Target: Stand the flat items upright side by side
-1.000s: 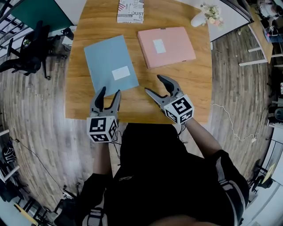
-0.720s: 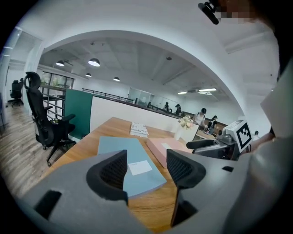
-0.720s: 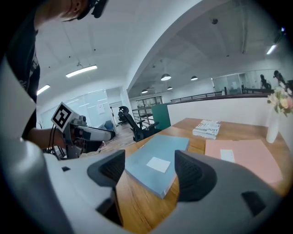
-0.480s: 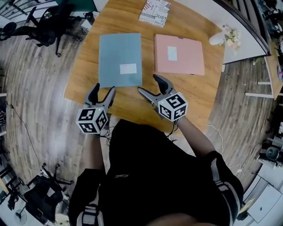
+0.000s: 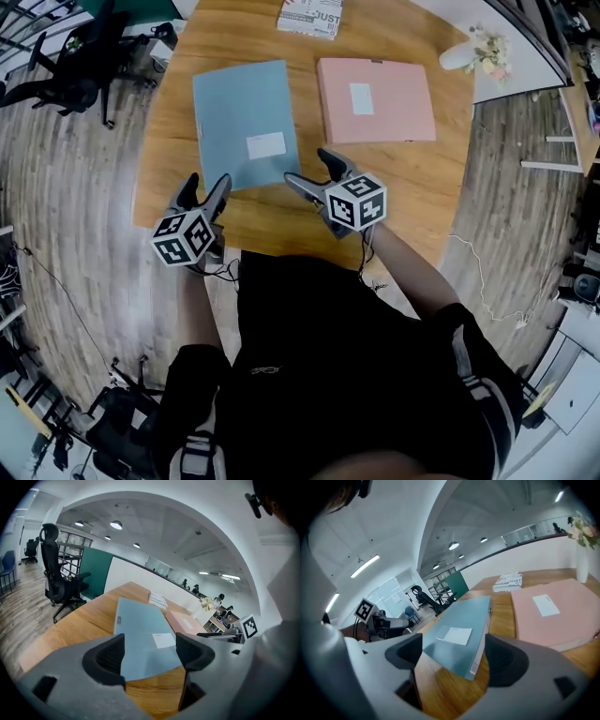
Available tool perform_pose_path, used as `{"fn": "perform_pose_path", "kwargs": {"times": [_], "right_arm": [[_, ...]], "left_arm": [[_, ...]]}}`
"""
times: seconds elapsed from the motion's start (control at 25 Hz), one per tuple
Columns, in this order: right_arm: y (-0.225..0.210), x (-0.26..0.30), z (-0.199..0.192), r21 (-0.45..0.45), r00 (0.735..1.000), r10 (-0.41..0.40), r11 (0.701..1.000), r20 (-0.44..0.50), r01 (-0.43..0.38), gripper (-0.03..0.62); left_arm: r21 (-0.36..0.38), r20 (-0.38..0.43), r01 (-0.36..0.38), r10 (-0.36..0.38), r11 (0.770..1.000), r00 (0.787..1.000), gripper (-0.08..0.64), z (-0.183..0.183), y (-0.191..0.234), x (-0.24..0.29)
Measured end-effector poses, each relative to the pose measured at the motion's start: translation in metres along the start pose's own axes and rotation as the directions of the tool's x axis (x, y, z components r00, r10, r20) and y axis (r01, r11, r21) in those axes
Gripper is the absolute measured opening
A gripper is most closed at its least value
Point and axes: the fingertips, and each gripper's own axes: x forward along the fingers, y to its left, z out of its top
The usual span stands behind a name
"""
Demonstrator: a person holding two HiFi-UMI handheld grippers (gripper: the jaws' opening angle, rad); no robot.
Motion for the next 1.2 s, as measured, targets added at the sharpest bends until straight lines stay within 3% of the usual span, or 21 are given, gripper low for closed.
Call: {"fn": "perform_pose_path", "kwargs": {"times": [0.24, 0.48, 0.64, 0.88, 1.04, 1.2], "right_arm": [[-0.019, 0.044, -0.008, 0.086, 0.995, -0.063, 0.994, -0.075, 0.069, 0.422], [-0.035, 0.078, -0.015, 0.130, 0.981, -0.087, 0.985, -0.175, 0.111, 0.421], [-0.043, 0.094, -0.010, 0.112, 0.973, -0.108, 0.985, -0.205, 0.133, 0.422], [-0.052, 0.115, -0.002, 0.174, 0.968, -0.112, 0.973, -0.224, 0.153, 0.431], [-0.061, 0.126, 0.008, 0.181, 0.965, -0.128, 0.968, -0.230, 0.172, 0.433], [-0.072, 0.136, 0.008, 0.173, 0.957, -0.148, 0.966, -0.250, 0.194, 0.426]], "left_arm": [[0.012, -0.151, 0.070, -0.068, 0.997, 0.986, 0.373, -0.008, 0.035, 0.046], [-0.008, -0.267, 0.163, -0.159, 0.987, 0.951, 0.397, -0.006, 0.061, 0.085], [-0.016, -0.309, 0.209, -0.203, 0.978, 0.929, 0.419, -0.003, 0.073, 0.104], [-0.083, -0.327, 0.264, -0.277, 0.961, 0.904, 0.429, -0.003, 0.070, 0.126], [-0.086, -0.334, 0.248, -0.263, 0.965, 0.905, 0.431, -0.002, 0.071, 0.134], [-0.020, -0.356, 0.182, -0.177, 0.983, 0.918, 0.426, -0.010, 0.072, 0.140]]}}
